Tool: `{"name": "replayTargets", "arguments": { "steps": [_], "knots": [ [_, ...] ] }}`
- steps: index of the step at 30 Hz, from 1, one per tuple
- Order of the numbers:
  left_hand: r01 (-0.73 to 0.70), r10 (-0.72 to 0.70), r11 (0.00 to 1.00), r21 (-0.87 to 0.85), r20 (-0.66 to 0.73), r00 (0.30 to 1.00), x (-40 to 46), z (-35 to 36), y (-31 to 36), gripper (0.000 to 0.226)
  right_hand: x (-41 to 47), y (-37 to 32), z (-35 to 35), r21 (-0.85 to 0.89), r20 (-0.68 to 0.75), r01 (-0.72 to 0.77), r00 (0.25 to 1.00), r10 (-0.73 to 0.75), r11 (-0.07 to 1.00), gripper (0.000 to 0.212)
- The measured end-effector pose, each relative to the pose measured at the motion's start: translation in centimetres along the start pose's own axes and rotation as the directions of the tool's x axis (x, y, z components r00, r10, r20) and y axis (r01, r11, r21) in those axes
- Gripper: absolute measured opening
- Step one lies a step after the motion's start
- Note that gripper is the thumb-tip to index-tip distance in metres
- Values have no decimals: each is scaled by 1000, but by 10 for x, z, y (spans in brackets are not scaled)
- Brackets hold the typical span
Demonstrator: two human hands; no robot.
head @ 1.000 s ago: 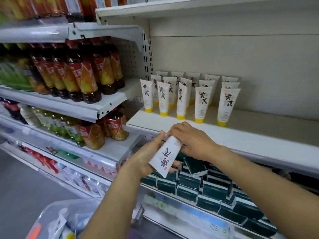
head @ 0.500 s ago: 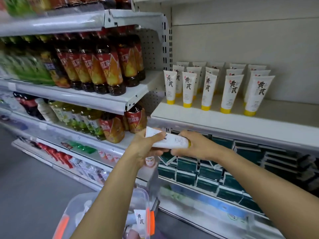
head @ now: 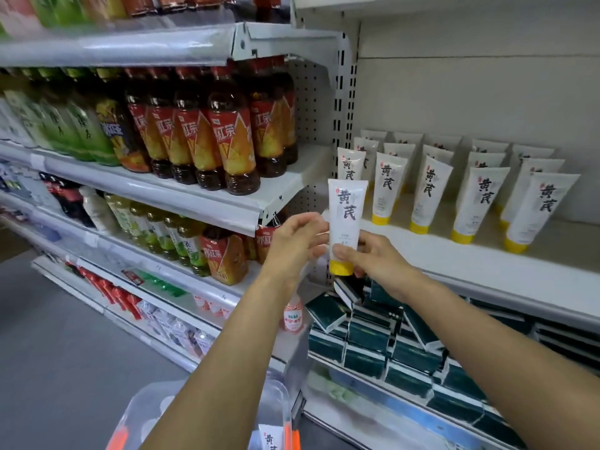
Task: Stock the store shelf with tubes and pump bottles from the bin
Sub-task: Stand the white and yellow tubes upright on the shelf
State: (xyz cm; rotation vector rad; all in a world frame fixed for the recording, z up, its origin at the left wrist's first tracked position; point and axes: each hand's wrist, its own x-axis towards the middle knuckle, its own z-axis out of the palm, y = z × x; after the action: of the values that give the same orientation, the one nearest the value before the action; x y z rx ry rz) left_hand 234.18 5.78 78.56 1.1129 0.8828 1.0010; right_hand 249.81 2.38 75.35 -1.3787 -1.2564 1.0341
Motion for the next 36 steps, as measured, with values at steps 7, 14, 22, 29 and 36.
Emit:
{"name": "replayTargets", "arguments": {
  "steps": [7, 14, 22, 29, 36],
  "knots": [
    [73, -74, 994, 78, 9, 997, 51, 6, -11, 30, 70, -3, -6, -182, -242, 82, 962, -125, 980, 38],
    [143, -143, 990, 3, 4, 990, 82, 19, -12, 49, 100, 10, -6, -346, -213, 141, 951, -223, 928, 33],
    [159, -159, 987, -21, -30, 987, 94, 18, -17, 50, 118, 19, -8, -433, -202, 72, 964, -175, 898, 59],
    [163, -165, 986, -37, -63, 984, 89, 16, -16, 48, 115, 21, -10, -450, -207, 44, 966, -152, 892, 65],
    [127, -153, 982, -138, -201, 967, 62, 7, -21, 28, 94, 17, -14, -482, -237, -21, 966, -107, 876, 43]
  ]
}}
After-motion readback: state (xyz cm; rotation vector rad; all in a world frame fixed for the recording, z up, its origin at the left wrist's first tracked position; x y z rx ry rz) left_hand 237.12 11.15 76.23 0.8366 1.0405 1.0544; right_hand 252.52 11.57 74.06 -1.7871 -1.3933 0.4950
